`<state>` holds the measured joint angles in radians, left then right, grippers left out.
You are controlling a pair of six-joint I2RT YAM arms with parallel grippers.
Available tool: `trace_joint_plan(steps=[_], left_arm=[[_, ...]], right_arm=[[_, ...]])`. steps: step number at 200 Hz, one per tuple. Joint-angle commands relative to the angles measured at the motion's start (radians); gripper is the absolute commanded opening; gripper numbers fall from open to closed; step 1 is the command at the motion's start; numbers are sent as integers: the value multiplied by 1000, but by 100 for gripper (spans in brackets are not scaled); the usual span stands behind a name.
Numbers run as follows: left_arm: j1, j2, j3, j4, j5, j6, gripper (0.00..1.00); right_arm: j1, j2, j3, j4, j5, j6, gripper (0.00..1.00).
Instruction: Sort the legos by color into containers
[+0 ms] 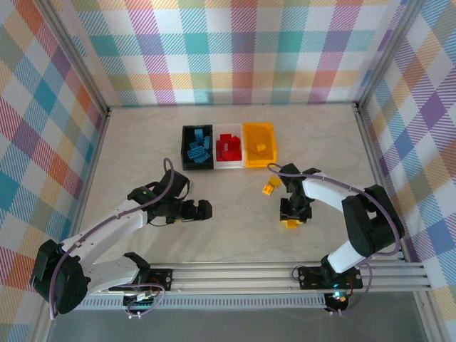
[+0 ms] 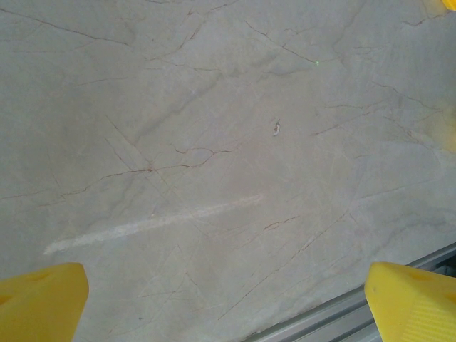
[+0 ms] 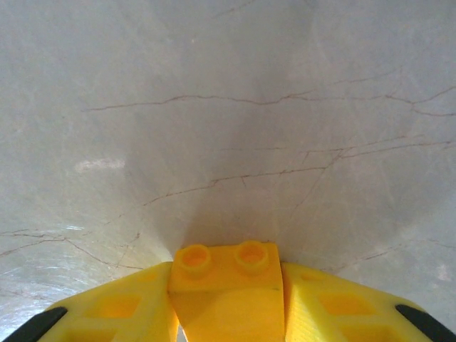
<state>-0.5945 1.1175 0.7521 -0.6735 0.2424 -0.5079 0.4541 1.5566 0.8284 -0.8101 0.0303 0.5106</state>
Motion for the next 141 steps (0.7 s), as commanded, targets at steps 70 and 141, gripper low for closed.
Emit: trace_joint_plan(steps=[70, 141], left_arm=[[-10, -30, -47, 41, -8, -30, 100], [-10, -35, -12, 6, -11, -36, 100]], right_arm=[[9, -40, 270, -175, 32, -20, 35], [-4, 367, 954, -245, 28, -138, 37]])
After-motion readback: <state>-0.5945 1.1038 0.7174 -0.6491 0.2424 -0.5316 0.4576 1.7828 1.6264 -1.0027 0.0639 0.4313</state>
